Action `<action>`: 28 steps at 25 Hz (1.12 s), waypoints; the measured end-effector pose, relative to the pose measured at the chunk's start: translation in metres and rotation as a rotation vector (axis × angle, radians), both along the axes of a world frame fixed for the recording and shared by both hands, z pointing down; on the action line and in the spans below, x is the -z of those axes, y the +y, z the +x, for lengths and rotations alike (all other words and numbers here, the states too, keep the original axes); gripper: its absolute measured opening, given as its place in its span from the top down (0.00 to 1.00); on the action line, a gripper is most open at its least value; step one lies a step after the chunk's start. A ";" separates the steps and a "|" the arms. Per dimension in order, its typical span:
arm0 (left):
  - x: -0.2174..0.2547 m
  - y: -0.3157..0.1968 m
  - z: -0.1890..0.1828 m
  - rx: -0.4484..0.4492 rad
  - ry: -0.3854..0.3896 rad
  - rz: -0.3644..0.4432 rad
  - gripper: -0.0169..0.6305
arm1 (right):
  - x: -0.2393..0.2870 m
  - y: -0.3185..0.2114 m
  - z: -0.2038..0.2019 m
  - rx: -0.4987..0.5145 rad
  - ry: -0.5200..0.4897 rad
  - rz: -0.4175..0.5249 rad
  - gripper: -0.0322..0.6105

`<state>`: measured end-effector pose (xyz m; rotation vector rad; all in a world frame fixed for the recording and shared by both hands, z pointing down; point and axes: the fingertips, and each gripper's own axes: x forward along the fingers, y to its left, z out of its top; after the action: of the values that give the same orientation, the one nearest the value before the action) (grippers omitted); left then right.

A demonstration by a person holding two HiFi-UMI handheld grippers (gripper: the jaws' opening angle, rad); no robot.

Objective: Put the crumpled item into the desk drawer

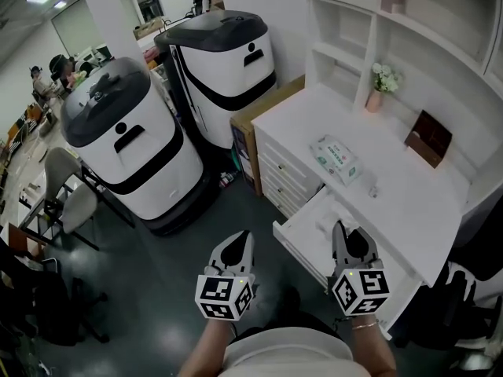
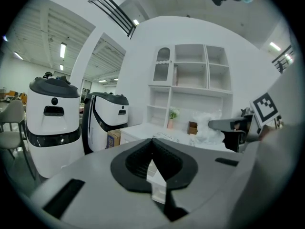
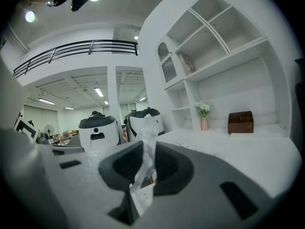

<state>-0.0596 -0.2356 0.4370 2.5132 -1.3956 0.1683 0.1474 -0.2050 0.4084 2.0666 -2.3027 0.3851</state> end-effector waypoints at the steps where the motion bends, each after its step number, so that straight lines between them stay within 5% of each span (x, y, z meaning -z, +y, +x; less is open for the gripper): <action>1: 0.000 -0.002 0.001 0.004 -0.002 -0.001 0.98 | -0.004 -0.004 0.001 0.005 0.000 -0.012 0.87; 28: -0.020 -0.026 0.003 0.068 -0.029 -0.061 0.98 | -0.175 -0.051 0.022 0.062 0.027 -0.443 0.87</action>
<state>-0.0569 -0.2612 0.4571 2.4197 -1.4623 0.2318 0.1696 -0.2557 0.5830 1.7674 -2.0253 0.7766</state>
